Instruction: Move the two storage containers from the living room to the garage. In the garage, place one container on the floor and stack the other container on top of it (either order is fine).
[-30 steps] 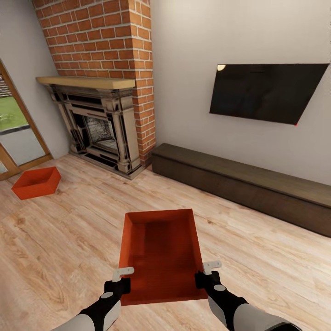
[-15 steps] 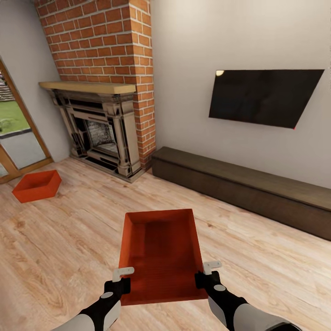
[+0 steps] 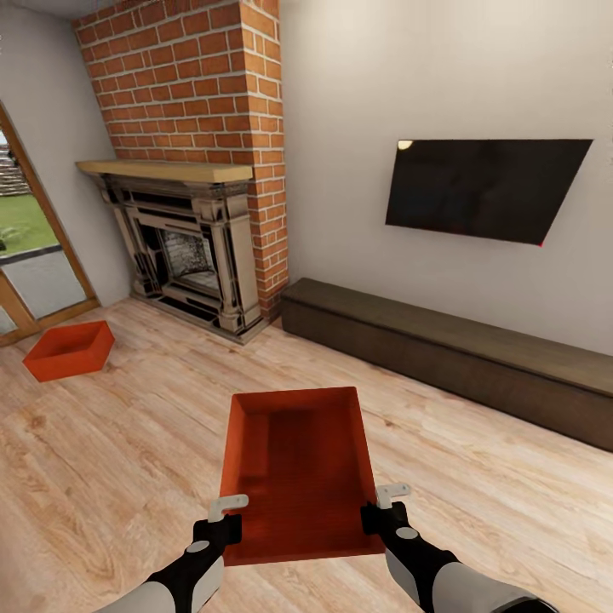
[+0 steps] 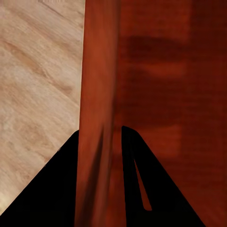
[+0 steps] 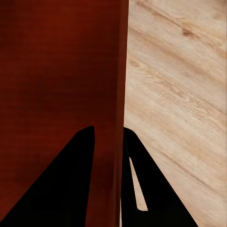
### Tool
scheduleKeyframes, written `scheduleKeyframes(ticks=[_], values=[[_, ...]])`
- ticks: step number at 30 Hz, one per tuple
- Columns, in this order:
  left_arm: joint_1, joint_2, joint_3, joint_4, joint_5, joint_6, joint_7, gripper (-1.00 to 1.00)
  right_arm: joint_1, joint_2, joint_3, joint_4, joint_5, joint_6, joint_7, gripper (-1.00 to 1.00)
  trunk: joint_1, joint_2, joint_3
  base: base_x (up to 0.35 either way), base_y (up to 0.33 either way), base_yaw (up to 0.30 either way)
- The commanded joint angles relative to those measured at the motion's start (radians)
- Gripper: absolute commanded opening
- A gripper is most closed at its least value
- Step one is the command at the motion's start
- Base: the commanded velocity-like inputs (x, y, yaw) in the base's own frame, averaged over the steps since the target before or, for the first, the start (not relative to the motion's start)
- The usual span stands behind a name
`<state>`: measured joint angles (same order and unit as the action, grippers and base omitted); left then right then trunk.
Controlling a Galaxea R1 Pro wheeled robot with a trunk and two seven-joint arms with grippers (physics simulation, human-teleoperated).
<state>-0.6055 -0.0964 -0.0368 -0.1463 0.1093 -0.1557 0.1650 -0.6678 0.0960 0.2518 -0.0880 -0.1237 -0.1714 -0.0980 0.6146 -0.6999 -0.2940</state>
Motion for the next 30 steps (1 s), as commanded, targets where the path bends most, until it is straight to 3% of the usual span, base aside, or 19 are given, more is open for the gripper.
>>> scheduleKeyframes(ticks=[1,30], values=[[0.0,0.0,0.041,0.004,0.015,-0.005,0.03,-1.0,-0.001,0.001,-0.057,-0.082,-0.001,-0.002,-0.002,-1.0,0.0,-0.001,0.0,0.0,0.0,0.0],[0.0,0.0,0.041,0.004,0.016,-0.005,0.03,-1.0,-0.001,0.001,-0.057,-0.082,-0.001,-0.002,-0.002,-1.0,0.0,-0.001,0.048,0.0,0.0,0.0]])
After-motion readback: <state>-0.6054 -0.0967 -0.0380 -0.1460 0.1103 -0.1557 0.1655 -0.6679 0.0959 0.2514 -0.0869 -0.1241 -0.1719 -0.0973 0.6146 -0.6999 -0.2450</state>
